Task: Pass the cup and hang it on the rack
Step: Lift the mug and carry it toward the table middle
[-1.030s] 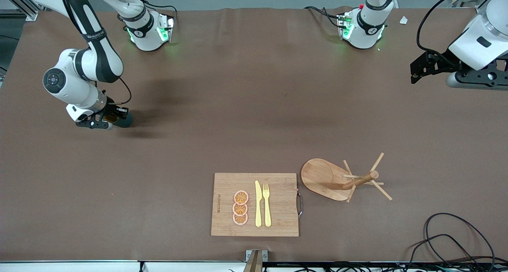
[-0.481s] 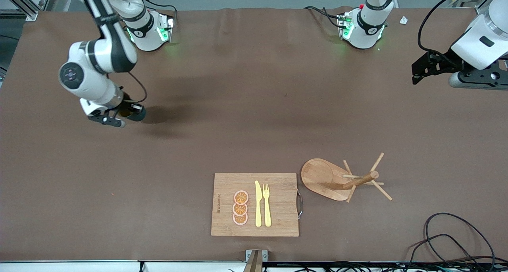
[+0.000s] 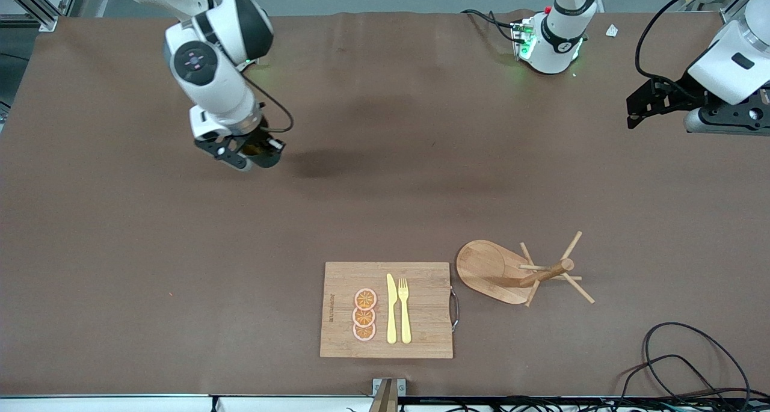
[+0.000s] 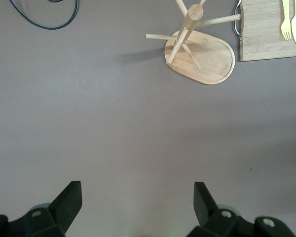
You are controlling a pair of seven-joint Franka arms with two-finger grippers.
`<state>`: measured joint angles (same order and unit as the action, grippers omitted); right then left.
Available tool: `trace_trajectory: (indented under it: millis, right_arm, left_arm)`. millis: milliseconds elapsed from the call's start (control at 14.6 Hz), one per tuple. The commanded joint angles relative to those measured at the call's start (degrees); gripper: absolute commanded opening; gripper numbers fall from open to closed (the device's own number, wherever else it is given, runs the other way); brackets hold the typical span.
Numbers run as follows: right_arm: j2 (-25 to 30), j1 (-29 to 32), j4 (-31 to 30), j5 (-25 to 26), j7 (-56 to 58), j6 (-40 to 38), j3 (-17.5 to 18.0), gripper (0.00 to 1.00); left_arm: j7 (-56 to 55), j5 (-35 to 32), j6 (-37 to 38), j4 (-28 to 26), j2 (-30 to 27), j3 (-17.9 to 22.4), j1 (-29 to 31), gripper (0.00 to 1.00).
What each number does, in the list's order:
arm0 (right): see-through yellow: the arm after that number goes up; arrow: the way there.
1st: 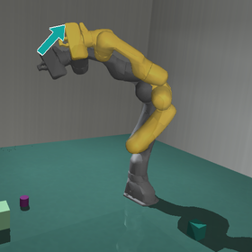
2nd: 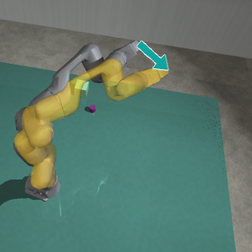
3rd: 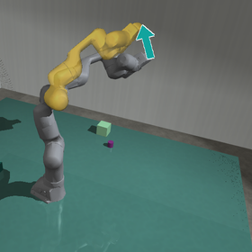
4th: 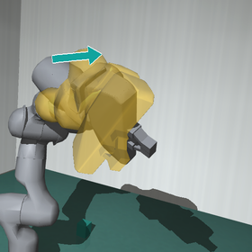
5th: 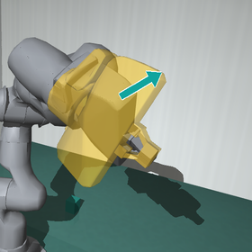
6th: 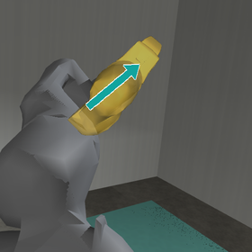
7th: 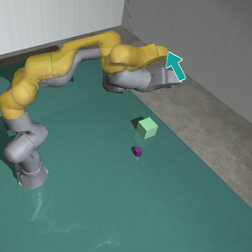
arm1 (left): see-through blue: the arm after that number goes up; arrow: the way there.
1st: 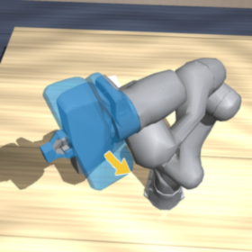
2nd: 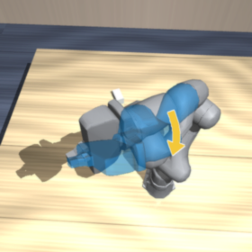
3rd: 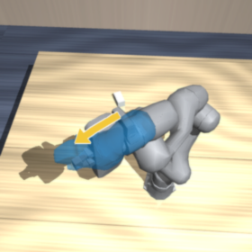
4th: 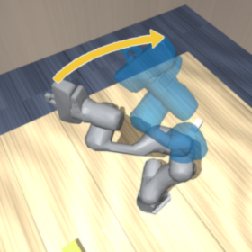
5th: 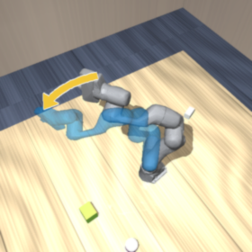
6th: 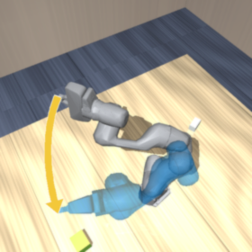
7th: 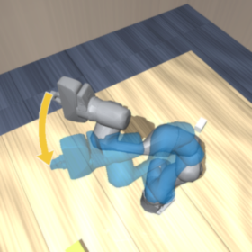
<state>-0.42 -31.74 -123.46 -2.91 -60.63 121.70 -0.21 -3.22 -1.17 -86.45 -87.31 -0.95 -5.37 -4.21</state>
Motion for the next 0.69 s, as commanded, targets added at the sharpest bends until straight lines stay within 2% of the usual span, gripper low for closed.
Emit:
trace_trajectory:
  millis: [0, 206, 481, 618]
  right_arm:
    - [-7.8, -6.0, 8.1, -0.2, -10.4, -0.8, -0.8, 0.00]
    - [-16.3, -12.2, 17.0, 0.1, -21.0, -0.8, -0.8, 0.00]
    - [-26.3, -18.3, 27.2, 0.1, -26.9, -0.3, -0.8, 0.00]
    - [-32.0, -20.6, 32.8, 0.4, -33.4, -0.1, -0.9, 0.00]
  left_arm:
    - [0.8, -0.9, -0.1, 0.6, 0.2, -0.4, 0.2, 1.00]
    - [0.1, -0.9, -0.2, 0.6, 0.9, -0.4, -0.2, 1.00]
    - [0.0, -1.0, -0.9, 0.5, 1.5, -0.6, -0.6, 1.00]
    - [0.1, -1.0, -0.8, 0.6, 1.5, -0.7, -0.4, 1.00]
